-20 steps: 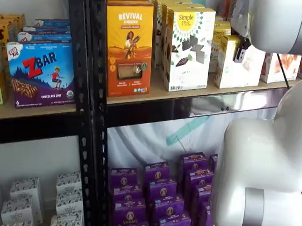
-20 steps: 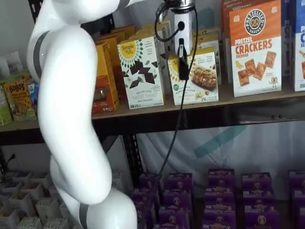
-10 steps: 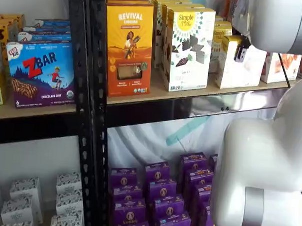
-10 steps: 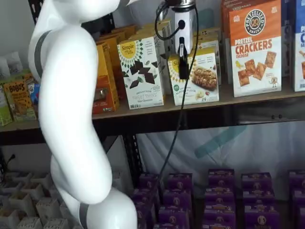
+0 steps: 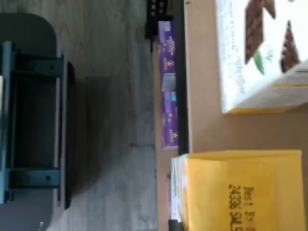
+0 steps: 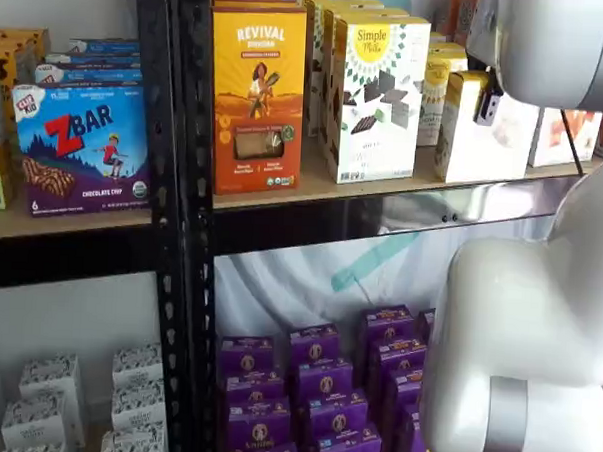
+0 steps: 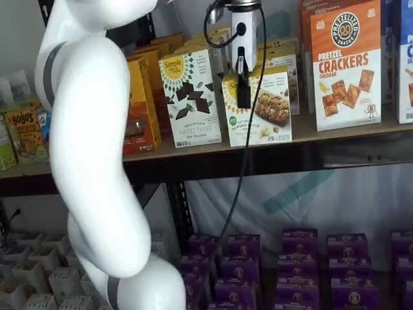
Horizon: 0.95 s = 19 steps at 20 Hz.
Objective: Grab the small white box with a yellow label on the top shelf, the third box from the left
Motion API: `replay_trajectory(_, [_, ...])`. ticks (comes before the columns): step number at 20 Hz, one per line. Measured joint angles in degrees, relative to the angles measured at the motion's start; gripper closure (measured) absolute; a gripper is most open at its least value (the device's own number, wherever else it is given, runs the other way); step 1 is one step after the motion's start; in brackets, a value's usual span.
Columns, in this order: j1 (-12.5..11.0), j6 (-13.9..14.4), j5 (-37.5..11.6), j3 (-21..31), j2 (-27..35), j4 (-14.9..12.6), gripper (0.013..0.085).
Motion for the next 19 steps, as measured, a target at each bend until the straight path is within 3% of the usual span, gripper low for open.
replay_trajectory(10, [-0.4, -0.1, 5.3, 3.7, -5.3, -0.4, 0.0610])
replay_trajectory(19, [-1.6, -1.1, 5.6, 9.2, -11.0, 0.3, 0.0610])
